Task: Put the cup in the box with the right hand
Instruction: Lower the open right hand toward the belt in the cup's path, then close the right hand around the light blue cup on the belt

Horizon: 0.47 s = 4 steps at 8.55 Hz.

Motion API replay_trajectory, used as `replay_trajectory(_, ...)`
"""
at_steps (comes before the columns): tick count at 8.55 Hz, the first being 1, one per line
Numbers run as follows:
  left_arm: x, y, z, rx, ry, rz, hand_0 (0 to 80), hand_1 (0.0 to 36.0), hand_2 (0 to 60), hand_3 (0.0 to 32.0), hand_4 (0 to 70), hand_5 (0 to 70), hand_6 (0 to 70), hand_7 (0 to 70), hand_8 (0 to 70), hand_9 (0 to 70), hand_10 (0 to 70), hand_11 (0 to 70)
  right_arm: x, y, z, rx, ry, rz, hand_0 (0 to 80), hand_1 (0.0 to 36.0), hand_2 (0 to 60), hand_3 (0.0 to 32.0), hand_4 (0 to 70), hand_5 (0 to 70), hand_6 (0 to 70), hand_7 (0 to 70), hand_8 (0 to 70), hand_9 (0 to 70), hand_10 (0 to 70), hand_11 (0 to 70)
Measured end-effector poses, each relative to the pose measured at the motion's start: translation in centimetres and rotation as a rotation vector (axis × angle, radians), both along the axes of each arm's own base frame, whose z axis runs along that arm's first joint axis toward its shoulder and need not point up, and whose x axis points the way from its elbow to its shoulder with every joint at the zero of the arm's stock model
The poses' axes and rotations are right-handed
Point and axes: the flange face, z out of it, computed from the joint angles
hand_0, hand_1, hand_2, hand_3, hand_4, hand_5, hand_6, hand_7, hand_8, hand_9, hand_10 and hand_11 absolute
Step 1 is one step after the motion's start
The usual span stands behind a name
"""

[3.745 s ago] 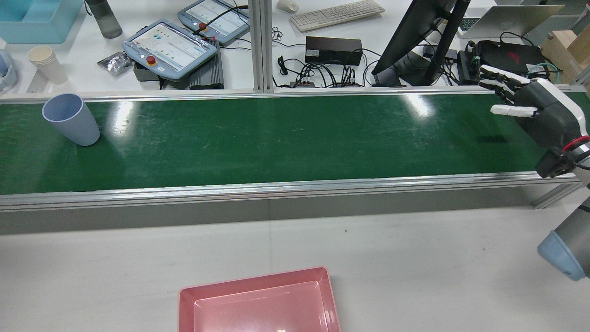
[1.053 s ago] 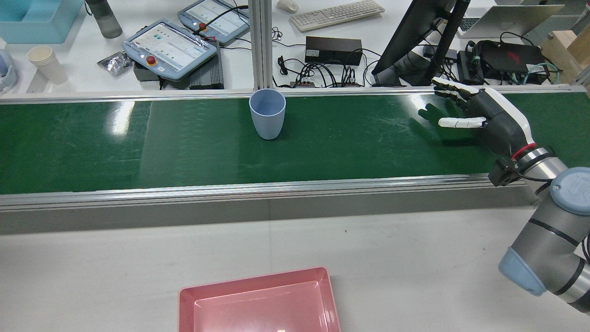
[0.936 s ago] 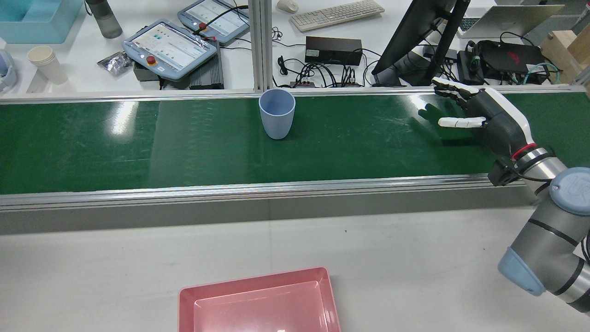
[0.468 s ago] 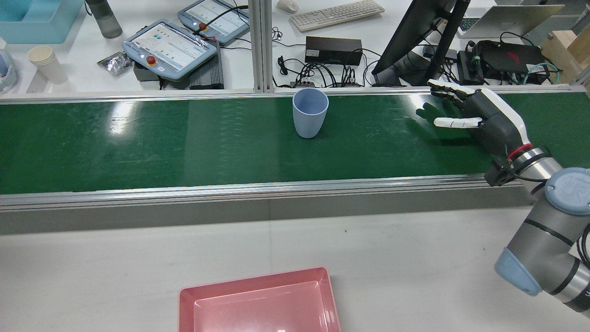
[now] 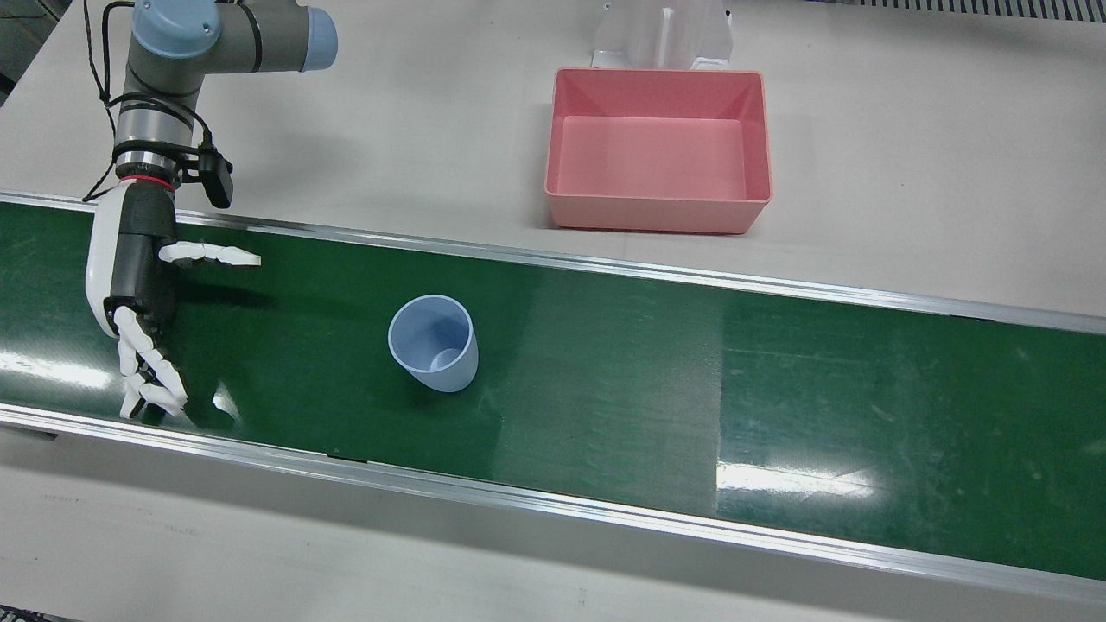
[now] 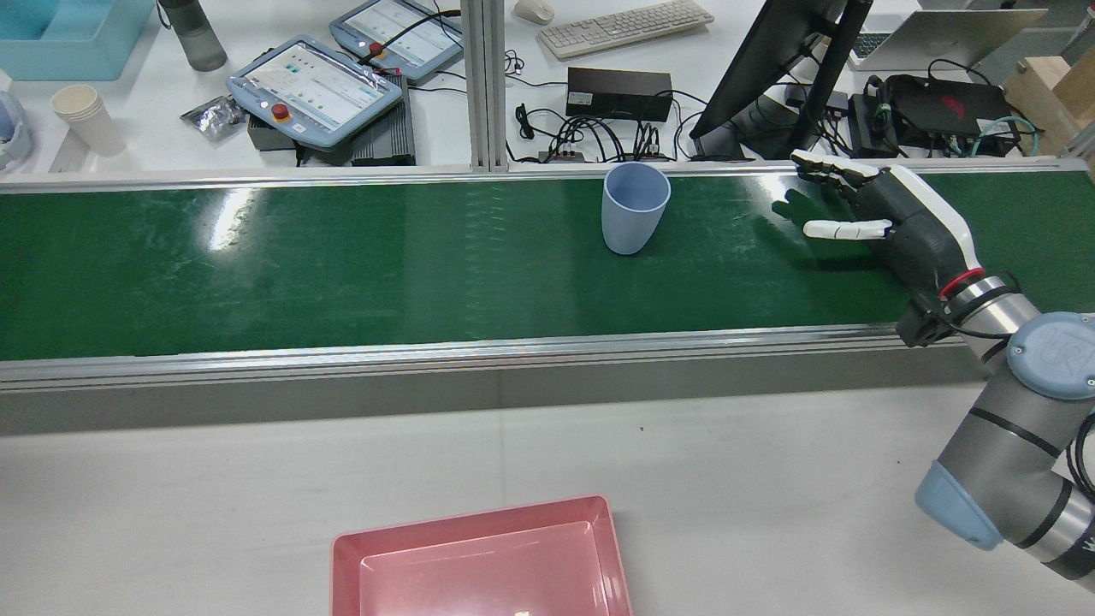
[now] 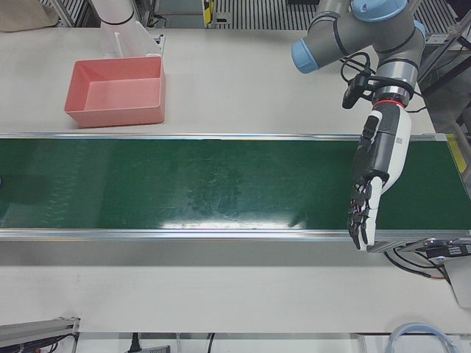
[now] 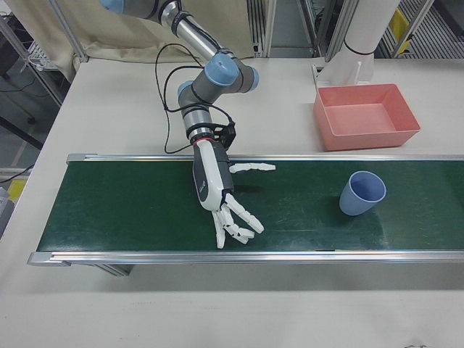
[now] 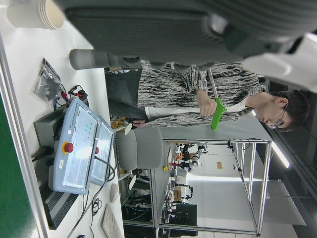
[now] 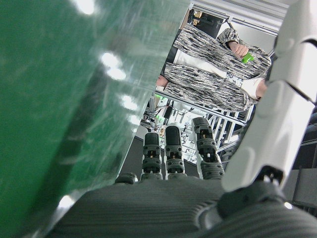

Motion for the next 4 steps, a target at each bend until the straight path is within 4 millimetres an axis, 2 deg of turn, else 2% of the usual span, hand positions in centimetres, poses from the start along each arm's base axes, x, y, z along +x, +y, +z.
replay_trajectory(4, 0.0, 0.0, 0.0, 0.0, 0.0, 0.0, 0.0, 0.0, 0.0, 0.0, 0.0, 0.0, 0.0, 0.0, 0.0, 0.0, 0.0, 0.0, -0.45, -0.3, -0.1, 0.001, 0.0, -0.001, 46.1, 12.8, 11.8, 0.0, 8.0, 4.4, 8.0, 36.2, 12.8, 20.9, 0.0, 0.0)
